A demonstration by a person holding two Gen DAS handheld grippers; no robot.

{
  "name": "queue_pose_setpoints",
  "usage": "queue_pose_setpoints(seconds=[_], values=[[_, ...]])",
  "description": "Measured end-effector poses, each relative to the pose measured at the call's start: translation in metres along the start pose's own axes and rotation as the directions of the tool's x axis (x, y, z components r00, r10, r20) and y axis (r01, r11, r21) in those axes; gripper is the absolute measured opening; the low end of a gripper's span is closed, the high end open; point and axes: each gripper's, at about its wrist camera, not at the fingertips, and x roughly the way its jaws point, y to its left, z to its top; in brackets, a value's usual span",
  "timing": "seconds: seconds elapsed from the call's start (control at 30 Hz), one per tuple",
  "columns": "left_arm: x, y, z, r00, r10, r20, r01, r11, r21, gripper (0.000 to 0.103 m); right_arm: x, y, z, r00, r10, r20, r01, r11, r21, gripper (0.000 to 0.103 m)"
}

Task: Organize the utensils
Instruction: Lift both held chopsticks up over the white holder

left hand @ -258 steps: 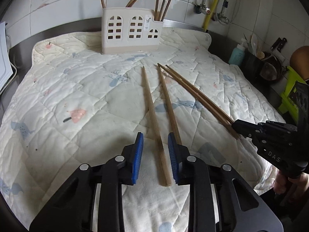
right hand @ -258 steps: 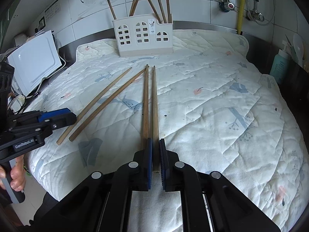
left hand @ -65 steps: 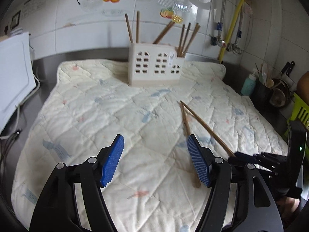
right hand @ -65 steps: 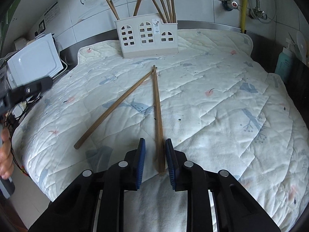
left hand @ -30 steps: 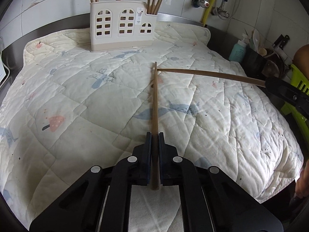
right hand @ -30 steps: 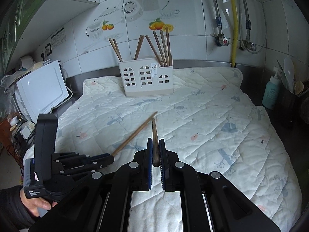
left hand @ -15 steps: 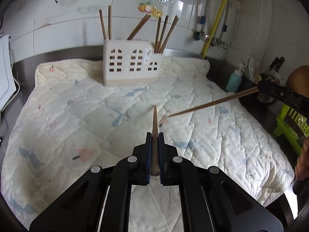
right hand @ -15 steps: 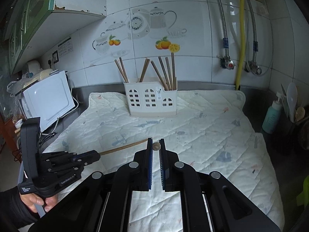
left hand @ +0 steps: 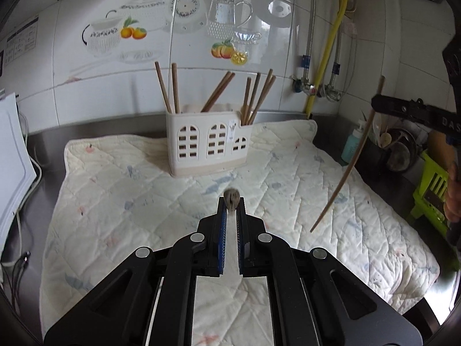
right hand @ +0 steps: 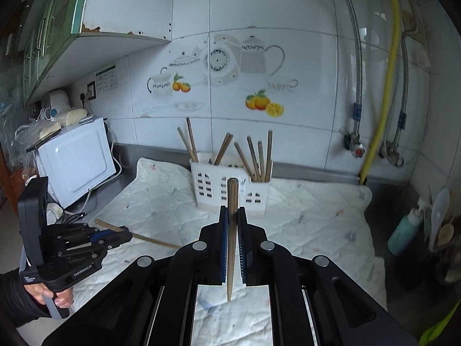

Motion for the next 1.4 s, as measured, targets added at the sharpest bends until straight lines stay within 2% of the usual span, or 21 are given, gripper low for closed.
queue_pose_setpoints(seconds=[0.37, 0.53, 0.67, 0.87, 1.07, 1.2, 1.4], values=[[0.003, 0.009, 0.058, 0.997, 0.022, 0.068, -0.026, 0.998, 0.053, 0.005, 0.025, 0.003, 0.083, 0.997, -0.002, 0.071, 0.008, 0.997, -0.074, 0.007], [0.004, 0.008, 0.095, 0.991, 0.027, 0.128, -0.037, 0.996, 0.076, 0.005, 0.031, 0.007, 0.123, 0.992, -0.006, 0.124, 0.020, 0.994, -0.109, 0.007], [0.001, 0.006, 0.128, 0.980, 0.033, 0.198, -0.050, 0.995, 0.084, 0.005, 0.030, 0.005, 0.150, 0.984, 0.001, 0.181, 0.021, 0.993, -0.116, 0.007], [0.000, -0.001, 0.180, 0.951, 0.058, 0.305, -0.090, 0.991, 0.094, 0.005, 0.037, -0.004, 0.179, 0.974, -0.002, 0.227, 0.025, 0.995, -0.101, 0.007], [0.015, -0.001, 0.227, 0.921, 0.093, 0.378, -0.141, 0.985, 0.101, 0.005, 0.064, -0.014, 0.197, 0.975, -0.020, 0.221, 0.043, 0.994, -0.101, 0.006], [0.037, 0.006, 0.244, 0.915, 0.125, 0.384, -0.176, 0.979, 0.100, 0.005, 0.087, -0.022, 0.202, 0.977, -0.026, 0.209, 0.046, 0.995, -0.092, 0.006], [0.064, 0.019, 0.254, 0.920, 0.147, 0.364, -0.184, 0.980, 0.069, 0.005, 0.096, -0.026, 0.217, 0.970, -0.010, 0.244, 0.032, 0.996, -0.084, 0.007]])
